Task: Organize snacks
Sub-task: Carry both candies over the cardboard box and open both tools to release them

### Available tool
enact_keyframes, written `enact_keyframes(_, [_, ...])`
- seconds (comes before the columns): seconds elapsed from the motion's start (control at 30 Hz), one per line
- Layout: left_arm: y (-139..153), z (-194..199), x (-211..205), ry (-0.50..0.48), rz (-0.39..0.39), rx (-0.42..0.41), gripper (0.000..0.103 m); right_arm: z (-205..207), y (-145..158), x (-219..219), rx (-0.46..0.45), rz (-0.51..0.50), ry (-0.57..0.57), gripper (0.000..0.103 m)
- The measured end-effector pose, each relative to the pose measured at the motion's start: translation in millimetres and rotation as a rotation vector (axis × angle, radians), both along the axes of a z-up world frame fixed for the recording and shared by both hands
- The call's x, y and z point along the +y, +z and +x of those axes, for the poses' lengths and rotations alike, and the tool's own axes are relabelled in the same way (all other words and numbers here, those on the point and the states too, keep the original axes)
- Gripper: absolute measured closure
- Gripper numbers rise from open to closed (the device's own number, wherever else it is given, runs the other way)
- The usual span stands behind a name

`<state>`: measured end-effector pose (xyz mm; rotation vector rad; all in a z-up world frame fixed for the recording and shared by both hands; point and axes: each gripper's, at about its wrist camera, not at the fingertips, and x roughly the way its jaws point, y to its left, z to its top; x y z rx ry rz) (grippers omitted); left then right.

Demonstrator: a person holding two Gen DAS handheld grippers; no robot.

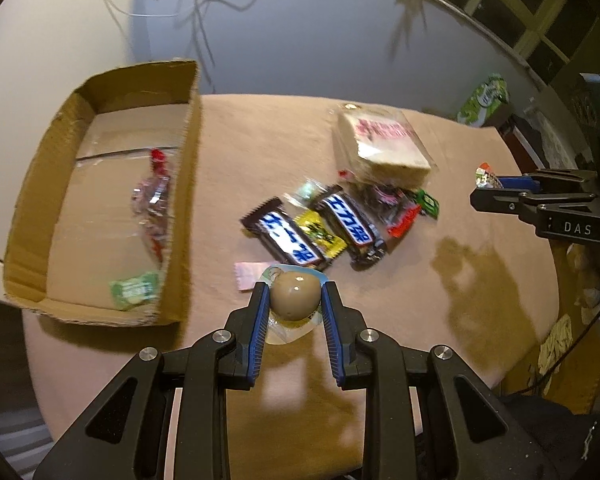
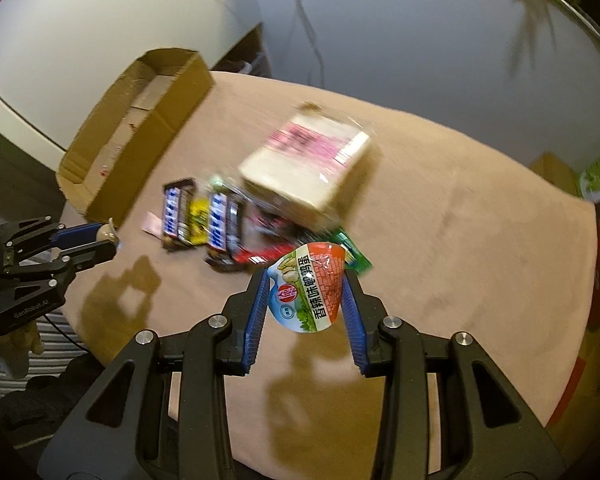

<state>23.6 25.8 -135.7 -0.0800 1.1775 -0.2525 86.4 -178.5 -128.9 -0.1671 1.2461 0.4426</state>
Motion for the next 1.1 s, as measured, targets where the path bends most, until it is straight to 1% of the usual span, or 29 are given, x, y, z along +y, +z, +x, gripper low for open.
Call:
enact_keyframes(0.47, [10, 12, 53, 0.117, 0.008, -0.037, 0.078, 33, 9, 101, -0.031, 0.005, 0.185, 0.065])
enact_keyframes(0.83, [10, 28, 84, 0.169, 0.02, -0.045, 0.078, 52, 13, 154, -0.041, 0.011, 0.279, 0.065])
enact_keyframes(1.1, [3, 41, 100, 0.192, 0.021, -0.039, 0.078, 66, 7, 192, -0.034, 0.019, 0.334, 0.065])
